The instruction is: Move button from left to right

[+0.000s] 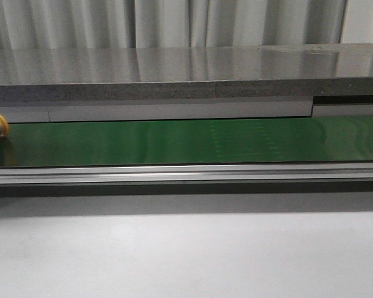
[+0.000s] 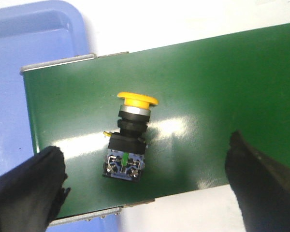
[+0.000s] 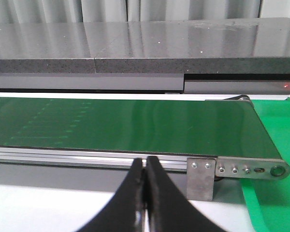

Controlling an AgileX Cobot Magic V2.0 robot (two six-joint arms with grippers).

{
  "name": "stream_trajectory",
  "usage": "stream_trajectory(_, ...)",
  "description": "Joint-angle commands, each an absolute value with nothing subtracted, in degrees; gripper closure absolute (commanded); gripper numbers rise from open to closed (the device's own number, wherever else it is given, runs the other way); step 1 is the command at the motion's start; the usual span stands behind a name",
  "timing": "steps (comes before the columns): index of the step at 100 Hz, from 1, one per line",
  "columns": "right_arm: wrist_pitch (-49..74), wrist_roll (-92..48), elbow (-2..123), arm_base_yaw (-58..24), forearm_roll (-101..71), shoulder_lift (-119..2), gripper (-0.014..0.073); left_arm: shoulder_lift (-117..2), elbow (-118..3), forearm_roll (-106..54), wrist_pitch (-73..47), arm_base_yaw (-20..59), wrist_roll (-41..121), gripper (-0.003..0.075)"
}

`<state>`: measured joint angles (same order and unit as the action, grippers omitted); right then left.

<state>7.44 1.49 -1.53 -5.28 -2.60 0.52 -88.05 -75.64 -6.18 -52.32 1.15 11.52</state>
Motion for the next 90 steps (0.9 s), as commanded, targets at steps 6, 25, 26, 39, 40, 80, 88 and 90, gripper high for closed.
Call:
stream_trajectory(6, 2.4, 1.2, -0.5, -5.2, -2.0, 1.4, 0.0662, -77.9, -71.4, -7.0, -45.1, 2.8, 11.8, 0.0102)
stream_trajectory(25, 2.4, 1.2, -0.5, -5.2, -2.0, 1.4, 0.0662, -64.8, -59.3, -7.0, -34.3, 3.2, 11.8, 0.0102)
stream_trajectory(26, 2.4, 1.2, -0.5, -5.2, -2.0, 1.4, 0.0662, -63.8, -58.8, -7.0, -33.4, 3.2, 11.8, 0.0102)
stream_trajectory(39, 2.4, 1.2, -0.5, -5.2, -2.0, 1.4, 0.0662, -54.3, -49.7, -7.1, -26.9, 3.2, 11.8, 0.0102)
stream_trajectory(40, 2.4, 1.2, -0.5, -5.2, -2.0, 1.4, 0.0662, -53.8, -49.3, -7.1, -26.2, 3.2, 11.8, 0.0102)
stream_trajectory(80, 2.4, 1.2, -0.5, -5.2, -2.0, 1.4, 0.0662, -25.7, -26.8, -7.7, -16.0, 3.2, 11.8, 0.0102)
stream_trajectory(88, 2.4, 1.2, -0.5, -5.2, -2.0, 1.4, 0.0662, -21.5, -24.2, -8.7, -15.6, 3.2, 11.8, 0.0102)
stream_trajectory(90, 2.4, 1.2, -0.5, -5.2, -2.0, 1.4, 0.0662, -21.0, -23.9, -8.7, -15.6, 3.2, 11.8, 0.0102)
